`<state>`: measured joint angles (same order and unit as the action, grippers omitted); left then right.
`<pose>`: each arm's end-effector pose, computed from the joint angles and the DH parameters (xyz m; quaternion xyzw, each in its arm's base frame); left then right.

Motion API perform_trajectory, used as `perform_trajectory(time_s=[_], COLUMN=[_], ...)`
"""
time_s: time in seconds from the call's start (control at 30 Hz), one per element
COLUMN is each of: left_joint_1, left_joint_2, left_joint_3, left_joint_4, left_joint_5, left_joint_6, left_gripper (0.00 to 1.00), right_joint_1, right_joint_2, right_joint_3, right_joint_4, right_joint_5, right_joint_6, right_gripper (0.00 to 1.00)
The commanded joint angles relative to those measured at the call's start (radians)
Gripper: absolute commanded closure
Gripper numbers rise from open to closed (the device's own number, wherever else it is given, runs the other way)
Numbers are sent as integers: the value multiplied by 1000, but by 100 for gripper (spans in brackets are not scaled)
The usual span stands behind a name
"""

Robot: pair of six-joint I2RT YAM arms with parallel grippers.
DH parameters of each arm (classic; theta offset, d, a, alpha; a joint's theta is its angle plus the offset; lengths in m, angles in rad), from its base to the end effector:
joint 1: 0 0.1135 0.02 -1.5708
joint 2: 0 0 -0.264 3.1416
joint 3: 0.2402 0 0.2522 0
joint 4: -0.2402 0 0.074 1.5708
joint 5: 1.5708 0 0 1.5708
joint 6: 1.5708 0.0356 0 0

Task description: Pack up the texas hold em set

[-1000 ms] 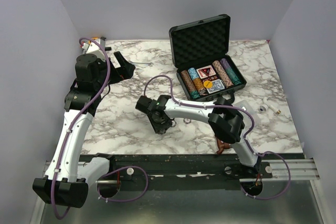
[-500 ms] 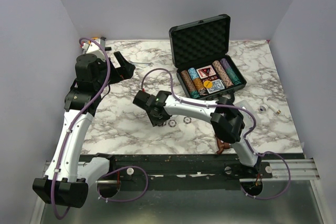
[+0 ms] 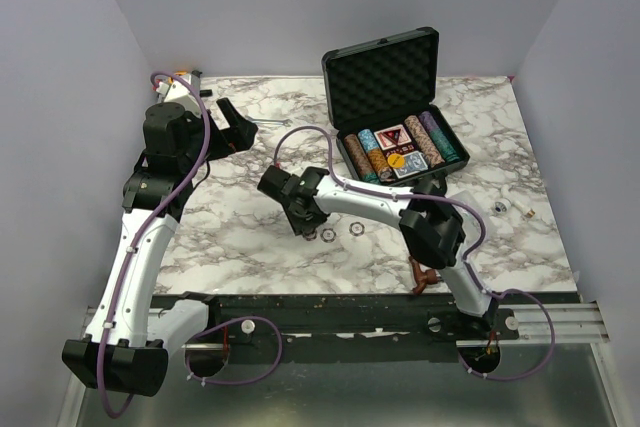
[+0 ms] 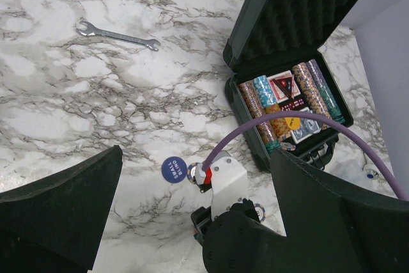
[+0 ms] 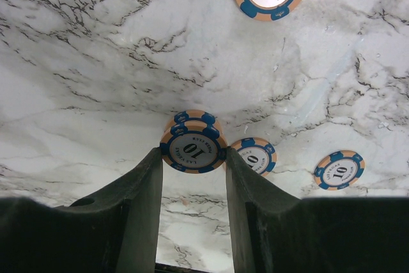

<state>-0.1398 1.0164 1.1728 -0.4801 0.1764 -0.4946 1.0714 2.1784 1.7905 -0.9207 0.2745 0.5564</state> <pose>0.2140 -0.0364 0.4007 -0.0921 0.8050 -0.2494 0.5303 0.2231 0.3889 0.1886 -0.2328 0.9543 0.0010 0.1875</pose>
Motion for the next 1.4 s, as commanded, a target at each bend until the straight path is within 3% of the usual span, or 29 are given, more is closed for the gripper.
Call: perform_trajectory(time_s=[0.0,0.33,0.5,0.73,1.0,1.37], left_joint_1=[-4,-4,-4,-4,-5,-4], left_joint_2=[1,-1,0,4,2,8], left_joint_3=[15,14,13,13,13,10], left_joint_4=[9,9,9,9,12,16], left_joint_5=[21,21,21,22,28,35], left_joint_6=[2,2,2,2,-1,-3], left_gripper=[2,1,1,1,2,1], right_joint_1=[-7,-13,-13,-23,-93,-102], right_joint_2=[33,50,43,-53,-190,-121], right_joint_3=[1,-24,-29,-61,-291,-257], right_joint_4=[16,28,31,24,120,133], right_joint_5=[-17,-26,-29,-34,-232,-198], right_joint_6=[-12,-10,-10,-18,-173,-267], right_gripper=[64,55,39,25,24,26])
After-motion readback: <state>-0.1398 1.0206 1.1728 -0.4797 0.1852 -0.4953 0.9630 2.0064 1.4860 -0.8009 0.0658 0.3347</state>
